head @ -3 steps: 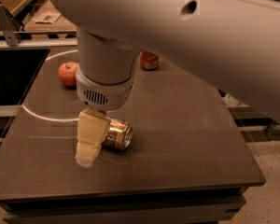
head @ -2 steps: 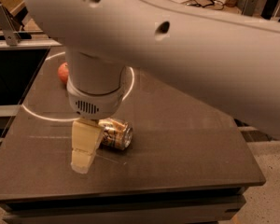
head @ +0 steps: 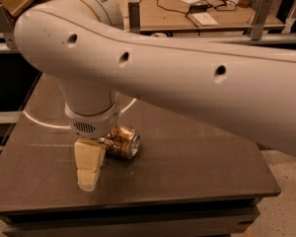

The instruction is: Place orange can upright

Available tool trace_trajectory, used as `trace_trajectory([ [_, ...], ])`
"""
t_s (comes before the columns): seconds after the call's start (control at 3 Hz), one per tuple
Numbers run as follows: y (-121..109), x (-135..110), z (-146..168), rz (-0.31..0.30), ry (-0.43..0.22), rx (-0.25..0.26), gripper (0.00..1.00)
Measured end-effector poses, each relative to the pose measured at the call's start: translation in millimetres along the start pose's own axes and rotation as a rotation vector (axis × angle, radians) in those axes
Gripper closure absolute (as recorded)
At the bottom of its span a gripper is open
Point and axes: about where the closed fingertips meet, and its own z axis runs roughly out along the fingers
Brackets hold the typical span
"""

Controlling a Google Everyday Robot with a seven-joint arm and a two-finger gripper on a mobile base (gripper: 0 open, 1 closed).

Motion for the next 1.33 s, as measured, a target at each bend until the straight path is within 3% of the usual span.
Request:
trace_trajectory([
  [0.33,-18.8,3.4,18.5,0.015,0.043,-0.024,0.00],
  [0.67,-35.8,8.8,26.0,0.030,0.056,-0.028,0.16],
  [1.33,-53.1,18.6,14.8,-0.011,0.043,-0.024,0.64],
])
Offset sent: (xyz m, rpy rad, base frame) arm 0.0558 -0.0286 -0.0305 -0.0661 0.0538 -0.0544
